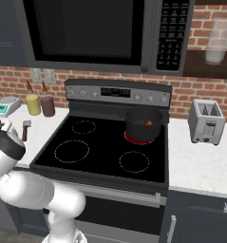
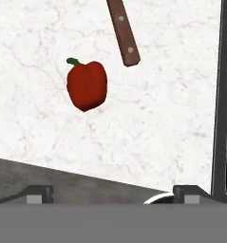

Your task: Put the bell pepper and bell pepper in the pot. Retrieve the spatula and lightly stir the vegetables in the pot.

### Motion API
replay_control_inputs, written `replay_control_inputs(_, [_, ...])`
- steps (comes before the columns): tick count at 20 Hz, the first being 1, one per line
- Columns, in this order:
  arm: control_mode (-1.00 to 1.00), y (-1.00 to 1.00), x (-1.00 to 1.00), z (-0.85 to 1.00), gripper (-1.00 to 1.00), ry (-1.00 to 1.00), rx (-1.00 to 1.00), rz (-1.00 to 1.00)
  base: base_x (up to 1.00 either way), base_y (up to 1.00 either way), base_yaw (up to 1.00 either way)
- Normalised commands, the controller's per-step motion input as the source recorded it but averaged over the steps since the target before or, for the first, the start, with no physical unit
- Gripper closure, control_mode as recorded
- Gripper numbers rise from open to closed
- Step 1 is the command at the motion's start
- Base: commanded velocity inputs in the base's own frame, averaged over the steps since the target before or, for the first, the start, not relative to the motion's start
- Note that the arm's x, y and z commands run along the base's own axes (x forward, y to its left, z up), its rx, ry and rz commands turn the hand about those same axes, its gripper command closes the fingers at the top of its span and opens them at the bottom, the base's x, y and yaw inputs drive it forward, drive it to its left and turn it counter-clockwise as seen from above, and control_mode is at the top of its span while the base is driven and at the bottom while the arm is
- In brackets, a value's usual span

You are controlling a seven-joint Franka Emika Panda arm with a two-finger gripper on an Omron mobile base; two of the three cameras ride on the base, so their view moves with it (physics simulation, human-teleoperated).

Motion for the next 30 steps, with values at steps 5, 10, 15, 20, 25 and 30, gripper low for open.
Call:
replay_control_inputs(5, [-1.0,0.27,0.27,-0.28,-1.0,-0.03,0.0,0.0,0.0,0.0,0.0])
replay_control_inputs(10, [-1.0,0.13,0.29,-0.18,-1.0,-0.04,0.0,0.0,0.0,0.0,0.0])
replay_control_inputs(15, [-1.0,0.04,0.34,-0.17,-1.0,-0.01,0.0,0.0,0.0,0.0,0.0])
replay_control_inputs(20, [-1.0,0.0,0.3,-0.19,-1.0,0.0,0.0,0.0,0.0,0.0,0.0])
replay_control_inputs(25, [-1.0,0.22,0.1,-0.13,-1.0,0.0,0.0,0.0,0.0,0.0,0.0])
replay_control_inputs(30, [-1.0,0.25,0.0,-0.15,-1.0,0.0,0.0,0.0,0.0,0.0,0.0])
